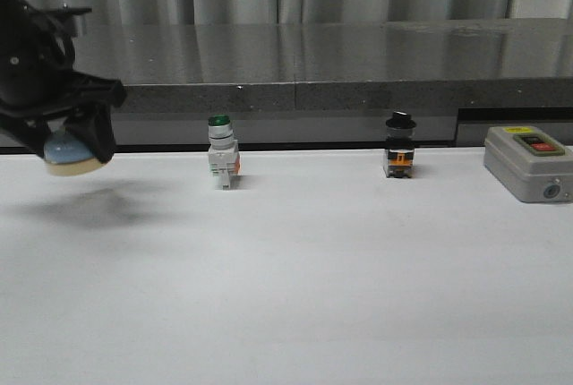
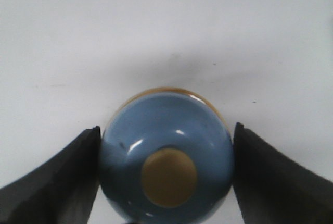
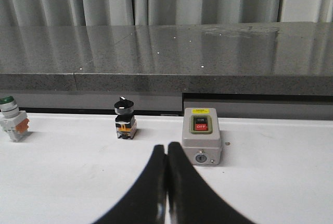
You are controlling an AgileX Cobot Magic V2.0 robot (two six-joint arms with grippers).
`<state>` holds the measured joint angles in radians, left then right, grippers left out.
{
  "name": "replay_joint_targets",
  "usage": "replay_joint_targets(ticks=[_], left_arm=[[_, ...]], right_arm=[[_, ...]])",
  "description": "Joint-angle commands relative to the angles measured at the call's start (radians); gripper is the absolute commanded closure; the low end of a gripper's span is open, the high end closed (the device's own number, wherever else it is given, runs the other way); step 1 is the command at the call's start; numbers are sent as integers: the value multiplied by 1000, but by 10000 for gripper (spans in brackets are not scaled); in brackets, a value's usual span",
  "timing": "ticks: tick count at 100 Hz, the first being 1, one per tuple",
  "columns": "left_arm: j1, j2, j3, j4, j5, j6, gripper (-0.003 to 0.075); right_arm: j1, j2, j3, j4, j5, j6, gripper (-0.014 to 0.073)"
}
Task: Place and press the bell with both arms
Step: 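Carry the bell with the left gripper toward the table center, lower it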
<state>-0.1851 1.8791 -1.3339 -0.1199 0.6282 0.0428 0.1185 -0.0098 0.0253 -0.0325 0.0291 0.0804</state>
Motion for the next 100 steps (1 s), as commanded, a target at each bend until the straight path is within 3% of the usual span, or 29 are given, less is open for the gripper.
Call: replay_joint_targets(ticks=[1, 41, 63, 100], left_arm=[[-38, -119, -31, -25, -1, -2, 483], [-303, -198, -31, -25, 15, -2, 483], [-438, -137, -31, -26, -76, -2, 483], [-534, 23, -33, -30, -179, -2, 483]], right_arm=[[-8, -14, -14, -10, -86, -7, 654], [-8, -14, -14, -10, -86, -7, 654], [-8, -14, -14, -10, -86, -7, 654], [-8, -14, -14, -10, -86, -7, 654]])
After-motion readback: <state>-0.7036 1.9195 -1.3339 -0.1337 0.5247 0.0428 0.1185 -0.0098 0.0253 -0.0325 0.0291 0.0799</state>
